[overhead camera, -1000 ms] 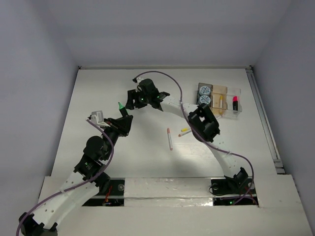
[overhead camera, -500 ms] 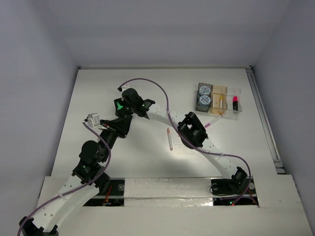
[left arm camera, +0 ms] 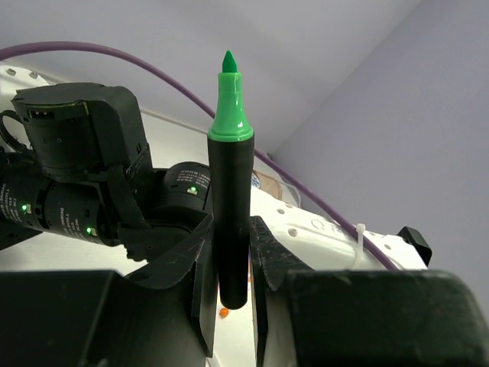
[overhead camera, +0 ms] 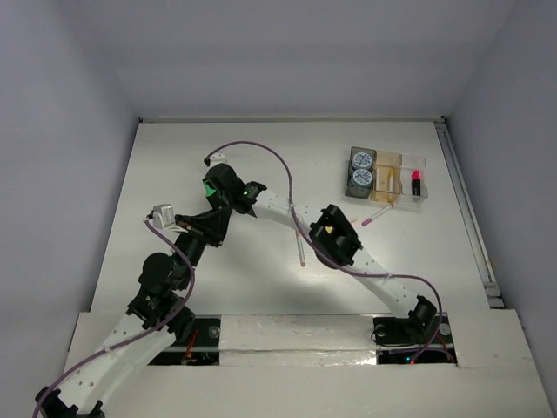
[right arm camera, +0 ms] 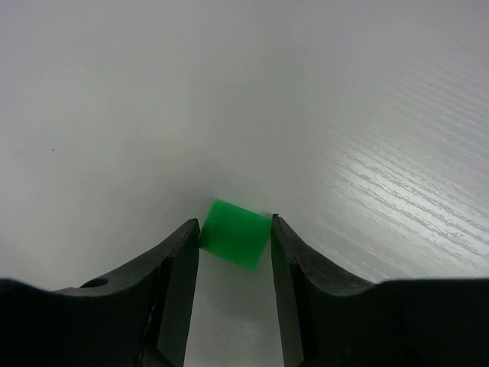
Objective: Sort the stationery into containers
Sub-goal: Move the pen cap to the center of the board, then close the pen cap on the pen.
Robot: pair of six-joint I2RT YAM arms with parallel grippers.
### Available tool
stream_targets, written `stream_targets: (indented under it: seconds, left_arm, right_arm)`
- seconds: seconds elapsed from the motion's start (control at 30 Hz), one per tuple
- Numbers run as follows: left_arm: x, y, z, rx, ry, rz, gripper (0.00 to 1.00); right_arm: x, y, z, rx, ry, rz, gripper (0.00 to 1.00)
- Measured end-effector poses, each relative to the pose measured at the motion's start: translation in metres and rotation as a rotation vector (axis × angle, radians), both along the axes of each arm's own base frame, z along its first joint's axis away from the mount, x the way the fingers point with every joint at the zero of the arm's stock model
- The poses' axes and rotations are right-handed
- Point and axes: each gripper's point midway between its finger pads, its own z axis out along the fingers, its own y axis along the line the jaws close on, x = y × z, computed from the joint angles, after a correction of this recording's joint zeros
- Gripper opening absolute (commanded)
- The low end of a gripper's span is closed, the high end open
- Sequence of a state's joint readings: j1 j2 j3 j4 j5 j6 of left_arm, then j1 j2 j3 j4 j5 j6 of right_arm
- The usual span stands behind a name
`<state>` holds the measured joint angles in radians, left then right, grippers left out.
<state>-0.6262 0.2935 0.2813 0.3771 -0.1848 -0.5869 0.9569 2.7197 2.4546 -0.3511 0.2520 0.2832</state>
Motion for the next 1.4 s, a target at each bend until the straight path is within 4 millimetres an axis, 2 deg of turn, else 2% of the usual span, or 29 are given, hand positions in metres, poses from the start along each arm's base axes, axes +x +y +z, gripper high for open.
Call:
stream_targets:
  seconds: [0.07, 0.17, 0.2, 0.27, 0.37, 0.47, 0.53, 0.63, 0.7, 0.77, 0.83, 0.9, 1.0, 1.13, 1.3, 1.4]
  left_arm:
    - [0.001, 0.0, -0.003, 0.005, 0.004, 0.002, 0.0]
    - [0.002, -0.001, -0.007, 0.012, 0.012, 0.003, 0.0]
    - [0.002, -0.001, -0.008, 0.015, 0.016, 0.003, 0.0]
    - [0.003, -0.002, -0.01, 0.021, 0.023, 0.004, 0.0]
    - [0.005, -0.003, -0.014, 0.03, 0.034, 0.003, 0.0]
    - [0.007, -0.005, -0.017, 0.035, 0.039, 0.0, 0.0]
    - [0.008, -0.006, -0.02, 0.039, 0.043, 0.001, 0.0]
    - [0.011, -0.008, -0.026, 0.051, 0.056, -0.004, 0.0]
    - [0.013, -0.011, -0.029, 0.059, 0.066, -0.01, 0.0]
    - [0.014, -0.012, -0.032, 0.066, 0.074, -0.012, 0.0]
    - [0.015, -0.013, -0.036, 0.071, 0.079, -0.014, 0.0]
    - [0.015, -0.013, -0.039, 0.077, 0.083, -0.013, 0.0]
    - [0.015, -0.013, -0.04, 0.082, 0.085, -0.012, 0.0]
    - [0.015, -0.012, -0.04, 0.084, 0.084, -0.01, 0.0]
    - [0.016, -0.012, -0.04, 0.09, 0.081, -0.007, 0.0]
    - [0.016, -0.011, -0.041, 0.093, 0.081, -0.003, 0.0]
  right_arm:
    - [0.001, -0.002, -0.001, -0.007, -0.008, -0.013, 0.31]
    - [0.0, -0.008, -0.002, -0.002, -0.023, -0.05, 0.26]
    - [-0.003, -0.015, -0.004, -0.008, -0.022, -0.072, 0.22]
    - [-0.01, -0.033, -0.002, -0.033, -0.014, -0.121, 0.2]
    - [-0.027, -0.074, -0.004, -0.069, 0.015, -0.21, 0.2]
    - [-0.048, -0.122, -0.008, -0.07, 0.053, -0.294, 0.22]
    - [-0.062, -0.148, -0.008, -0.057, 0.085, -0.34, 0.28]
    - [-0.081, -0.173, -0.012, 0.002, 0.139, -0.389, 0.44]
    - [-0.089, -0.177, -0.012, 0.062, 0.17, -0.403, 0.51]
    - [-0.094, -0.173, -0.01, 0.111, 0.2, -0.396, 0.53]
    - [-0.099, -0.168, -0.007, 0.147, 0.229, -0.38, 0.62]
    - [-0.104, -0.164, -0.003, 0.163, 0.245, -0.358, 0.69]
    - [-0.113, -0.167, -0.001, 0.142, 0.269, -0.322, 0.73]
    - [-0.122, -0.177, 0.002, 0.058, 0.261, -0.251, 0.71]
    - [-0.127, -0.187, 0.004, -0.123, 0.199, -0.046, 0.72]
    - [-0.127, -0.185, 0.009, -0.18, 0.176, 0.093, 0.7]
